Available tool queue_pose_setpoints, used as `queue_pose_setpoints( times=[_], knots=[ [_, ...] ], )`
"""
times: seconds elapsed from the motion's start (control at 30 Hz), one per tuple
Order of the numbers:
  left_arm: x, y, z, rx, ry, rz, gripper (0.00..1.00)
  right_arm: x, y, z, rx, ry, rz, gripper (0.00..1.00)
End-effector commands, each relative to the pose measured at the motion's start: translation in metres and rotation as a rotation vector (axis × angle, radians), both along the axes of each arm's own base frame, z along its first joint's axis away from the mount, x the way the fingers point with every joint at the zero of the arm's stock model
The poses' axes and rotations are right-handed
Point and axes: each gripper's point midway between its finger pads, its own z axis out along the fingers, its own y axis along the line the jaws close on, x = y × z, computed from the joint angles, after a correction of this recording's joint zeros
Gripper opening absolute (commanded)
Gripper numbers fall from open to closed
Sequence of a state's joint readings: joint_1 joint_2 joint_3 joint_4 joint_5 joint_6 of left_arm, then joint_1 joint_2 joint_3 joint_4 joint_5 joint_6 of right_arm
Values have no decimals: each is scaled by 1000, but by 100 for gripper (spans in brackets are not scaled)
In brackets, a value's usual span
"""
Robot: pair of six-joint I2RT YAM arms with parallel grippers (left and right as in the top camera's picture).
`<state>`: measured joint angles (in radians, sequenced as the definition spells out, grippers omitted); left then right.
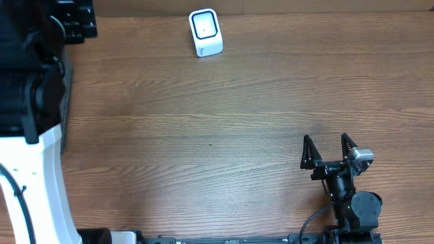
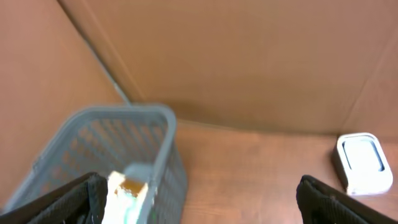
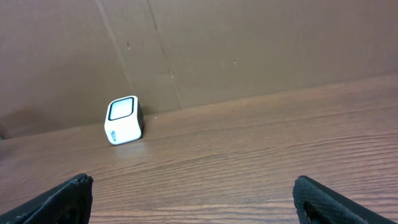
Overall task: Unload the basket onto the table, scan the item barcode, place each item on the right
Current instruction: 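Raise the left gripper and move it over the grey basket, then lower the left gripper into the basket and grasp the yellow bottle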
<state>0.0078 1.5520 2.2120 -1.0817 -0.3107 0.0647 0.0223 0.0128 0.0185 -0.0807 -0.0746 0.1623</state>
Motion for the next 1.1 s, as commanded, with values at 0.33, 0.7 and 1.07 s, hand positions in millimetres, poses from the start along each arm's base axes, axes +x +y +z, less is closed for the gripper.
queue_pose_setpoints(
  times=[0.33, 0.7, 1.07],
  knots=[
    [-46, 111, -56, -321, 132, 284, 100, 0, 2, -2, -3, -3, 9, 100],
    [-87, 209, -136, -544, 240, 667, 99, 0, 2, -2, -3, -3, 9, 100],
    [-80, 226, -202, -569, 443, 679, 99, 0, 2, -2, -3, -3, 9, 100]
  ],
)
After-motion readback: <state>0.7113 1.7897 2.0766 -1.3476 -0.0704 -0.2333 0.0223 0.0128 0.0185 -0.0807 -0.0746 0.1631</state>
